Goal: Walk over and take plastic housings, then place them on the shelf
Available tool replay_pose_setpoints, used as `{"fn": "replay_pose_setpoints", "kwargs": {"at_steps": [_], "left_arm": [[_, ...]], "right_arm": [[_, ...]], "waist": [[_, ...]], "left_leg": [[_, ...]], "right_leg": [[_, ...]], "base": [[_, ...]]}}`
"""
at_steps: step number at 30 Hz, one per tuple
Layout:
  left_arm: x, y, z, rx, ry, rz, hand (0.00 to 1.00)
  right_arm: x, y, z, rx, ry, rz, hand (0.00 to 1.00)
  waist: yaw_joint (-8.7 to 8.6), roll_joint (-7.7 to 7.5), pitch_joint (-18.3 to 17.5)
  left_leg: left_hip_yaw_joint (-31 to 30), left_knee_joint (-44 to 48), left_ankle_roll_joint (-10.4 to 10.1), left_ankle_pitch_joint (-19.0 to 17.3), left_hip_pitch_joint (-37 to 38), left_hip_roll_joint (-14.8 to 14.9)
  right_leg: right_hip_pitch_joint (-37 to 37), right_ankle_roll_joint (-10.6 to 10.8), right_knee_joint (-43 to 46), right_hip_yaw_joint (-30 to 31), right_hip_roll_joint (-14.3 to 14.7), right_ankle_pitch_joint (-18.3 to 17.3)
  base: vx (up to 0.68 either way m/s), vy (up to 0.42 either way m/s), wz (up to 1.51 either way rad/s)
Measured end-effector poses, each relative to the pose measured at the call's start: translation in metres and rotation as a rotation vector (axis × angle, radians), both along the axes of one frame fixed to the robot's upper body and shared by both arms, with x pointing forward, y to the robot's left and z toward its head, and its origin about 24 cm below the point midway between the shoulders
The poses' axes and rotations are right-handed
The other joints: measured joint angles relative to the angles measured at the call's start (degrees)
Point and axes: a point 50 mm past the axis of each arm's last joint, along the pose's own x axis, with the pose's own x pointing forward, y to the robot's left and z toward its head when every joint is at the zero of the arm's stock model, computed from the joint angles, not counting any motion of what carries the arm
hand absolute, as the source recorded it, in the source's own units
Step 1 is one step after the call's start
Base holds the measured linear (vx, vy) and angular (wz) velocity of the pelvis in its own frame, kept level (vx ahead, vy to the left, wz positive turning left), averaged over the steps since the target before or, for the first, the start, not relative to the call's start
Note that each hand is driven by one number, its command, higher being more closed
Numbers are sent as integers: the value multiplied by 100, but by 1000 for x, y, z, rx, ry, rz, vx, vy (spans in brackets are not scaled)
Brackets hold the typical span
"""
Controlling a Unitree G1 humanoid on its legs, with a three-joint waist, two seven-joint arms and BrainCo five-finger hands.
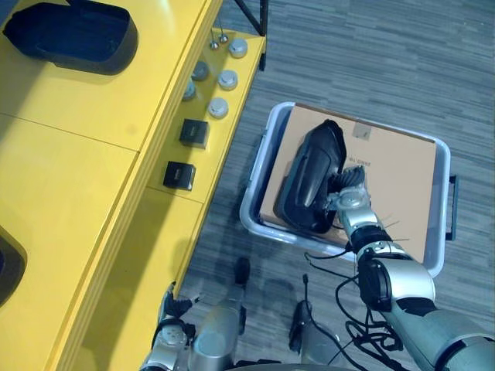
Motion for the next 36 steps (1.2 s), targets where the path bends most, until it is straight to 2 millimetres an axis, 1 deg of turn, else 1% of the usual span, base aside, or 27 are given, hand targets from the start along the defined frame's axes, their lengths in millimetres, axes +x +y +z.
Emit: {"fn": "replay_pose_setpoints", "kwargs": {"at_steps": [1, 2, 4, 7, 8, 9, 10, 11, 12, 14, 17, 18, 19, 20, 21, 24, 26, 29, 30, 32, 34, 36], "left_arm": [[1, 0, 1, 0, -4, 0, 0], [2, -1, 2, 1, -14, 2, 0], [1, -1, 5, 5, -33, 9, 0], [8, -7, 11, -11, -76, 5, 0], [8, -11, 12, -22, -87, 5, 0], [8, -12, 12, -27, -92, 6, 0], [7, -15, 15, -35, -108, 8, 0], [8, -18, 21, -46, -148, 9, 0], [8, -19, 22, -47, -156, 8, 0], [14, -22, 38, -52, -242, -4, 0], [22, -27, 58, -45, -344, -32, 0], [29, -32, 76, -44, -442, -56, 0], [30, -34, 81, -46, -467, -63, 0], [33, -36, 91, -50, -516, -71, 0], [37, -39, 105, -56, -582, -85, 0], [42, -45, 125, -67, -679, -112, 0], [47, -54, 148, -85, -794, -150, 0], [49, -66, 173, -100, -911, -202, 0], [49, -69, 177, -103, -929, -216, 0], [53, -77, 194, -104, -1006, -248, 0], [55, -83, 202, -113, -1042, -274, 0], [59, -93, 213, -109, -1095, -334, 0]], "right_arm": [[-5, -1, 1, -8, -28, -10, 100], [-12, -3, 1, -17, -57, -28, 100], [-19, -2, 3, -13, -99, -43, 100], [-34, -11, 1, -30, -130, -83, 100], [-41, -13, -2, -36, -137, -96, 100], [-44, -13, -3, -44, -140, -103, 100], [-48, -14, -4, -51, -144, -112, 100], [-54, -15, -3, -67, -159, -120, 100], [-54, -16, -2, -72, -163, -122, 100], [-64, -20, 4, -124, -199, -147, 100], [-74, -23, 6, -175, -219, -158, 100], [-78, -20, 13, -222, -250, -148, 100], [-79, -19, 15, -233, -259, -142, 100], [-81, -16, 19, -257, -275, -134, 100], [-85, -12, 22, -294, -291, -118, 100], [-91, -7, 23, -341, -304, -92, 100], [-95, 1, 25, -380, -318, -58, 100], [-98, 12, 30, -401, -351, -12, 100], [-98, 16, 31, -408, -358, 0, 100], [-100, 28, 36, -425, -393, 52, 100], [-100, 36, 38, -424, -415, 97, 100], [-100, 44, 39, -442, -425, 140, 100]], "waist": [[-20, -1, 0], [-82, -7, -4], [-146, -18, -11], [-147, -21, -31], [-156, -37, -118], [-160, -51, -170], [-194, -81, -276], [-277, -82, -391], [-294, -81, -411], [-302, -75, -571], [-306, -80, -744], [-334, -74, -758], [-351, -72, -759], [-414, -72, -769], [-451, -68, -860], [-452, -67, -995], [-464, -59, -1083], [-490, -27, -1157], [-503, -28, -1173], [-597, -28, -1181], [-614, -25, -1250], [-635, -24, -1373]], "left_leg": [[0, -1, 0, 0, 18, -12], [-3, -2, 0, 0, 44, -21], [0, -2, 0, 0, 72, -25], [15, -5, 2, 2, 167, -42], [18, -9, 3, 3, 165, -48], [28, -9, 3, 2, 161, -49], [44, -11, 3, 1, 158, -48], [30, -14, 2, 1, 154, -47], [27, -15, 2, 1, 154, -48], [25, -17, 2, 0, 162, -42], [6, -18, 3, 0, 165, -22], [-9, -18, 3, 3, 217, -21], [-9, -18, 3, 3, 234, -21], [-16, -18, 3, 3, 260, -24], [-15, -21, 4, 4, 257, -29], [-16, -20, 6, 6, 262, -32], [-13, -20, 38, 47, 296, -37], [0, -21, 42, 51, 331, -36], [2, -21, 43, 52, 341, -36], [15, -25, 42, 54, 423, -33], [42, -32, 42, 53, 429, -26], [156, -36, 40, 52, 444, -7]], "right_leg": [[32, 3, -5, -6, -7, 2], [58, 19, -4, -3, -18, 11], [75, 41, -6, -1, -27, 23], [165, 47, -39, -4, -52, 22], [174, 50, -72, -6, -56, 21], [175, 51, -94, -6, -55, 20], [170, 51, -113, -5, -51, 20], [193, 50, -139, -7, -46, 20], [201, 50, -149, -10, -44, 19], [237, 50, -231, -6, -26, 19], [246, 49, -230, -15, 0, 19], [293, 49, -227, -27, 5, 19], [310, 49, -227, -29, 5, 19], [343, 48, -226, -41, 4, 18], [331, 48, -226, -36, 0, 18], [332, 47, -228, -31, -1, 18], [338, 47, -232, -28, -2, 18], [358, 46, -230, -12, -3, 19], [366, 46, -230, -10, -3, 19], [440, 46, -228, -3, -2, 19], [431, 44, -229, 22, -1, 20], [424, 41, -233, 68, 7, 23]], "base": [[9, 10, 4], [3, 9, 5], [-9, -1, -5], [-23, -6, -7], [-30, -7, -4], [-28, -13, -8], [0, 0, 0], [0, 0, 0], [-24, -13, 4], [-15, -8, -2], [-23, -16, 0], [0, 0, 0], [-35, -16, 0], [0, 0, 0], [0, 0, 0], [0, 0, 0], [0, 0, 0], [-8, -3, -1], [0, 0, 0], [-15, -4, -2], [-32, -4, -7], [-35, -2, -10]]}}
